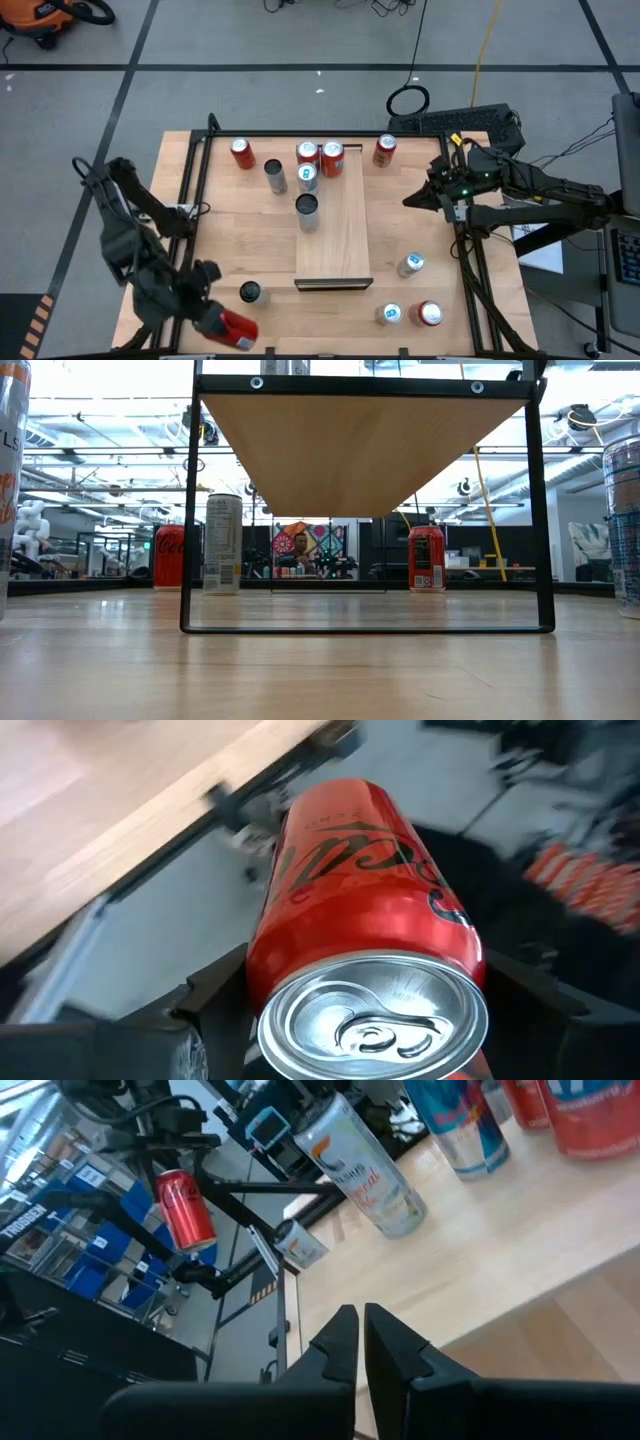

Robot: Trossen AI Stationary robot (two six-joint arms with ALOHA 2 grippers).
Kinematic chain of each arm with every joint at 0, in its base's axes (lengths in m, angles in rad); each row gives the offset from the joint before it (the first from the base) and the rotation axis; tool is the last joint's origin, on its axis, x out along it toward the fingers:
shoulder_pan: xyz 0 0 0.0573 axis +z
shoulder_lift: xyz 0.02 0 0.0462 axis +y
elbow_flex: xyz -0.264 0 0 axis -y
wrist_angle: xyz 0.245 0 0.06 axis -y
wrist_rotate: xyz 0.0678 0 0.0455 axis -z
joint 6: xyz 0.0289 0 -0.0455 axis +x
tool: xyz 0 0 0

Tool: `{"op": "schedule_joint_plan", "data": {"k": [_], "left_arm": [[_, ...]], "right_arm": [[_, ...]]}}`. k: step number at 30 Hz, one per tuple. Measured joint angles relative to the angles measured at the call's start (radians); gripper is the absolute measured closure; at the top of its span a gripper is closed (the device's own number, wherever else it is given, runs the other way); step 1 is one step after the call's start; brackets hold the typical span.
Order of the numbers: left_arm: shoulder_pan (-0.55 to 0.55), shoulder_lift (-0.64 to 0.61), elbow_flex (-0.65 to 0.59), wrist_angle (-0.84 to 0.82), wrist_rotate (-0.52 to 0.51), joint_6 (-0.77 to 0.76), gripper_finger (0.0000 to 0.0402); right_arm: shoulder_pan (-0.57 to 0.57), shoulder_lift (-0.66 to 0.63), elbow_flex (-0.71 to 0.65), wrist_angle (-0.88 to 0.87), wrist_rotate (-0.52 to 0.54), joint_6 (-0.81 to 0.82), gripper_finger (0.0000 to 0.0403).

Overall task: Place canned beverage on shelf
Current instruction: Put the bottom left red soda can on the shelf

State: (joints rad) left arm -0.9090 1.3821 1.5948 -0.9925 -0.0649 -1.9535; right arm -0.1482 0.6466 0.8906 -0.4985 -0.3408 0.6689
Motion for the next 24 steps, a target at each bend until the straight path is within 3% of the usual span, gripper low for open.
{"op": "schedule_joint_plan", "data": {"k": [11,24], "left_arm": [[0.207,-0.009,0.098,-0.036,-0.052,0.241,0.0114],[0.496,-0.009,0.099,0.157,-0.074,0.726,0.0114]], "right_arm": [[0.0,0.016,0.0,0.168,-0.003,0.027,0.0403],[0.0,0.043,0.025,0.238,-0.031,0.016,0.0402]]}}
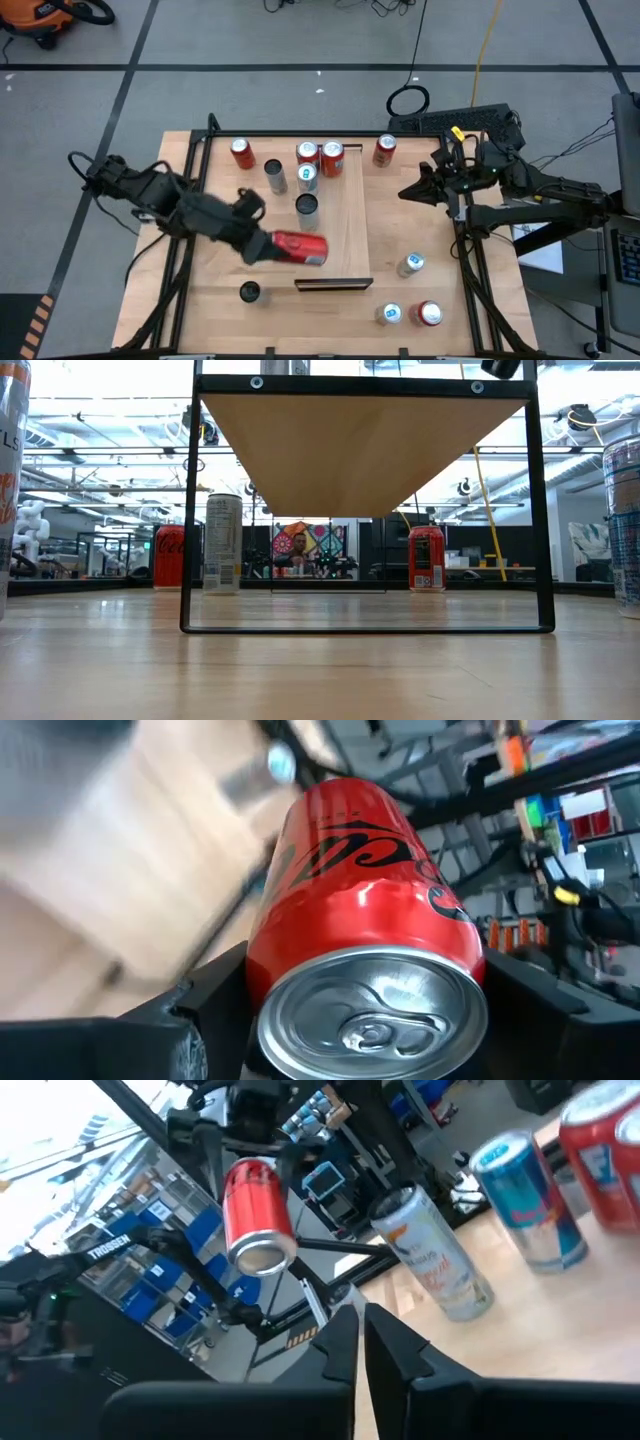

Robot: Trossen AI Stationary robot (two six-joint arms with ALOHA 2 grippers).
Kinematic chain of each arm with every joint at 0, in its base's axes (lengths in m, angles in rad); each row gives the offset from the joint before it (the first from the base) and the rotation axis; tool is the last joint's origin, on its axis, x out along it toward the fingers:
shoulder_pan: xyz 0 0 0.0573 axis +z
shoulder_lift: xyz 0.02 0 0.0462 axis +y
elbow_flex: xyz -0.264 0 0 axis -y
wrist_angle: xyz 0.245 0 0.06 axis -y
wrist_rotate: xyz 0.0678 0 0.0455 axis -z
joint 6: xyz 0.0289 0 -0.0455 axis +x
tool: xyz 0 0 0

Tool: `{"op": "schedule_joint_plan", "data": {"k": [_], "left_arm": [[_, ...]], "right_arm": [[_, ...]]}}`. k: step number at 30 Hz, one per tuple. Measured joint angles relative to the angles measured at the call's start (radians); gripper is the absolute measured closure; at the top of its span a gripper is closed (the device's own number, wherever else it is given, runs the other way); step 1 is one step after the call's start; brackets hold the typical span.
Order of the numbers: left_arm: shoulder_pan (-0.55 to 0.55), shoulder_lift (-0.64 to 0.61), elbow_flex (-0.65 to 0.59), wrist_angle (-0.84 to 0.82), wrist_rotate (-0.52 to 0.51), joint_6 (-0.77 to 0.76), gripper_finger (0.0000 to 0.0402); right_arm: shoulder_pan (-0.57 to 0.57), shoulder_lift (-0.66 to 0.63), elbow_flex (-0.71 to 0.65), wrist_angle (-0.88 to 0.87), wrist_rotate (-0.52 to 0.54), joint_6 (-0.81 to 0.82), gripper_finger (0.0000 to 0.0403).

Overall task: Place canned beverage on shelf
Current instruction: Put the bottom left red soda can on the shelf

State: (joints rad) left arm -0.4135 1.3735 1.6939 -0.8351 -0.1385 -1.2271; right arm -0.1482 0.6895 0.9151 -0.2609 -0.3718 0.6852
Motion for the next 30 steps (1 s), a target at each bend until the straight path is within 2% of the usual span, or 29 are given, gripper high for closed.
{"op": "schedule_joint_plan", "data": {"k": [5,11,17,25,30], "left_arm": [[0.095,0.013,0.0,0.056,0.003,0.149,0.0114],[0.162,0.042,0.0,0.149,0.065,0.322,0.0114],[0.209,0.069,0.014,0.171,0.116,0.525,0.0114],[0.268,0.079,0.036,0.172,0.129,0.763,0.0114],[0.286,0.079,0.036,0.164,0.137,0.842,0.0114]], "right_arm": [[0.0,0.066,0.128,-0.055,-0.021,-0.082,0.0385],[0.0,0.202,0.357,-0.241,-0.027,-0.204,0.0356],[0.004,0.343,0.569,-0.389,-0.052,-0.292,0.0326],[0.062,0.487,0.725,-0.408,-0.046,-0.438,0.0273],[0.111,0.58,0.792,-0.43,0.002,-0.481,0.0212]]}}
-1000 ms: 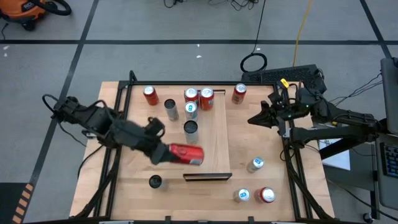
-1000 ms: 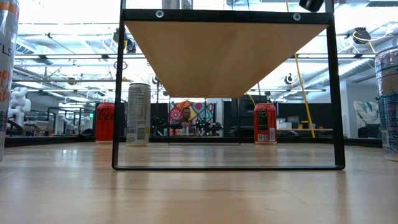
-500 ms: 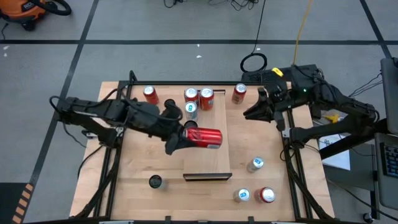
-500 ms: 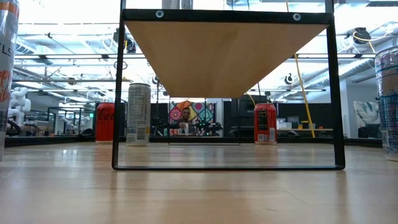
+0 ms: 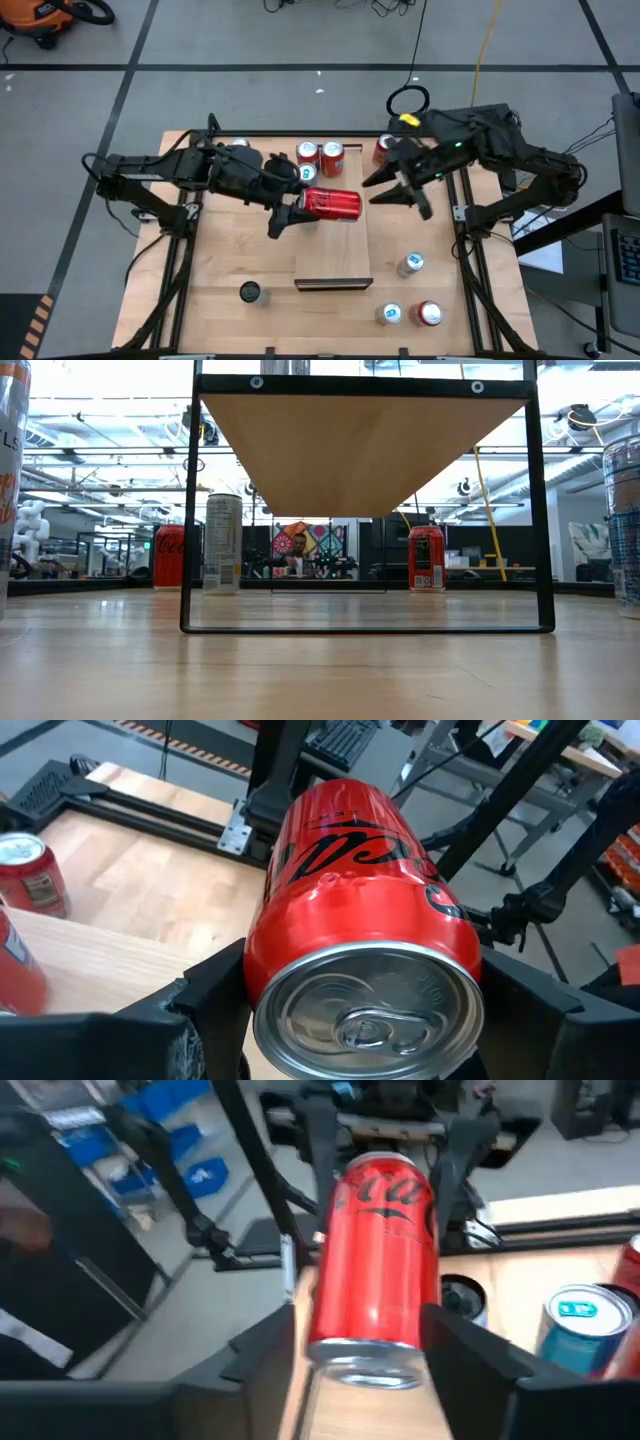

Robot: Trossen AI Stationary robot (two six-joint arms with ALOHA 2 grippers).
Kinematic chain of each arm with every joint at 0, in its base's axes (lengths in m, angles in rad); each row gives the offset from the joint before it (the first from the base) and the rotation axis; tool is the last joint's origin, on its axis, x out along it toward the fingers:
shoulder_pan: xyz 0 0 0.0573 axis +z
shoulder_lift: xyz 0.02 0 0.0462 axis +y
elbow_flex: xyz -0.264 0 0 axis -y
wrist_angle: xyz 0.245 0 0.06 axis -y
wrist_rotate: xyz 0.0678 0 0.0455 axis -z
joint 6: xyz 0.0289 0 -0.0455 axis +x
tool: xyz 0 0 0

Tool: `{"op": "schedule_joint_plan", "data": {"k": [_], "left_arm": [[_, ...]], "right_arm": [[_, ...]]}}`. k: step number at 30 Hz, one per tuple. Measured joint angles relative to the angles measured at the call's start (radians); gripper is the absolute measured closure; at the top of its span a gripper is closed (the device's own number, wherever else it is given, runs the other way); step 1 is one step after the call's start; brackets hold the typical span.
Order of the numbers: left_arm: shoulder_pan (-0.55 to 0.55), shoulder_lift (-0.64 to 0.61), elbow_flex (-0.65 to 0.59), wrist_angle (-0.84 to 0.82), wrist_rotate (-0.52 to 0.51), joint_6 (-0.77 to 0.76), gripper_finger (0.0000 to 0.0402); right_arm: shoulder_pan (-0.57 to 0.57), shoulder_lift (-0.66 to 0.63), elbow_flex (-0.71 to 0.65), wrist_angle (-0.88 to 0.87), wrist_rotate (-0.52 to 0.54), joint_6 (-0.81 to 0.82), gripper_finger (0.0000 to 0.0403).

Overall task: Place canned beverage on shelf
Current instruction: Put the bottom left red soda can on the shelf

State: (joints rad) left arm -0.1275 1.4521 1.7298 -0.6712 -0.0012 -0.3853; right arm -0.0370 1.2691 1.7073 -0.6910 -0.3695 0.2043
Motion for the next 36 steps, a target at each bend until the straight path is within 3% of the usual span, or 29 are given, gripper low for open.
{"op": "schedule_joint_plan", "data": {"k": [8,15,26,36], "left_arm": [[0.009,0.0,0.0,-0.029,0.003,0.0,0.0114],[0.009,0.0,0.0,-0.029,0.002,0.004,0.0114],[0.008,0.0,0.0,-0.027,0.004,0.008,0.0114],[0.008,-0.001,0.0,-0.027,0.009,0.0,0.0114]], "right_arm": [[0.073,0.104,0.083,-0.013,0.208,-0.019,0.0091],[0.075,0.167,0.104,-0.019,0.158,0.064,0.0042],[0.078,0.231,0.104,-0.025,0.102,0.098,0.0046],[0.085,0.231,0.104,-0.027,0.103,0.087,0.0138]]}}
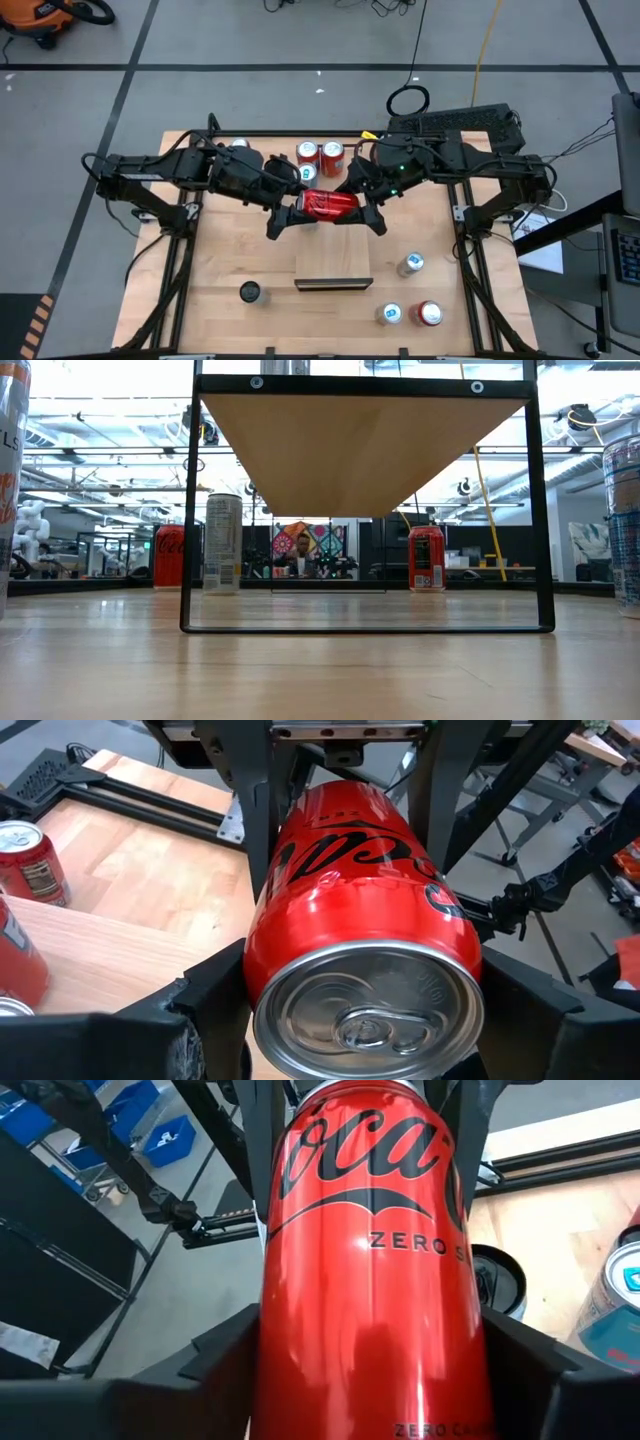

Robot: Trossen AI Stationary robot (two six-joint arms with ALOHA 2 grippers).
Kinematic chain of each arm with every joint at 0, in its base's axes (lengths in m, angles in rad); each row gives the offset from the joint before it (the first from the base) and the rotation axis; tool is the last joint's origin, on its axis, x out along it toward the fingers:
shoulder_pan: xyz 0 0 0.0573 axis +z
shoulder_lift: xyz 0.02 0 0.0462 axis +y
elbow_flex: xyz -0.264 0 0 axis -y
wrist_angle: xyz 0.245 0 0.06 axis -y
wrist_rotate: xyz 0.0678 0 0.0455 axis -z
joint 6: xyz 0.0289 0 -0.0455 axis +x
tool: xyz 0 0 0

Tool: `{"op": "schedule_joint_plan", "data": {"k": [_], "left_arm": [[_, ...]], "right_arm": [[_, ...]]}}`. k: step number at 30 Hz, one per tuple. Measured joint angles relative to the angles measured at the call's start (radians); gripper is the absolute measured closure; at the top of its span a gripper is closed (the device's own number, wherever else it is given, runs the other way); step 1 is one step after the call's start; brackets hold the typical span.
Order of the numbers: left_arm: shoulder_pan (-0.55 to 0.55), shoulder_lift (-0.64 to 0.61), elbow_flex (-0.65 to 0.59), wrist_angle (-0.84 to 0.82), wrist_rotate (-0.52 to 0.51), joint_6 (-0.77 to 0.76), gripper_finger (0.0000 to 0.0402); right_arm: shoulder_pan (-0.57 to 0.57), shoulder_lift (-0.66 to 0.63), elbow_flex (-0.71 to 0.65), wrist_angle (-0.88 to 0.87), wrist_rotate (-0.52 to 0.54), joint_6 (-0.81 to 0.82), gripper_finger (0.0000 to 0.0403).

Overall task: Place canned beverage on shelf
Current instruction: Put the bottom left red soda can on the shelf

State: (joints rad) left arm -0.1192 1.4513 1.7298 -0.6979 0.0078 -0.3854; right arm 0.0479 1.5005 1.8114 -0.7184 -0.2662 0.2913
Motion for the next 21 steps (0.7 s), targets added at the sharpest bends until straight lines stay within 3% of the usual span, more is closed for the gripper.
{"op": "schedule_joint_plan", "data": {"k": [6,12,21], "left_arm": [[0.0,0.0,0.0,-0.001,-0.001,-0.004,0.0105],[-0.002,-0.003,0.0,0.028,-0.064,-0.041,0.0062],[-0.006,-0.027,-0.001,0.236,-0.181,0.018,0.0004]], "right_arm": [[0.0,0.0,0.0,0.001,0.0,-0.001,0.0147],[-0.001,-0.014,-0.001,0.017,0.004,0.011,0.0135],[-0.019,-0.091,-0.002,0.082,0.01,0.014,0.0136]]}}
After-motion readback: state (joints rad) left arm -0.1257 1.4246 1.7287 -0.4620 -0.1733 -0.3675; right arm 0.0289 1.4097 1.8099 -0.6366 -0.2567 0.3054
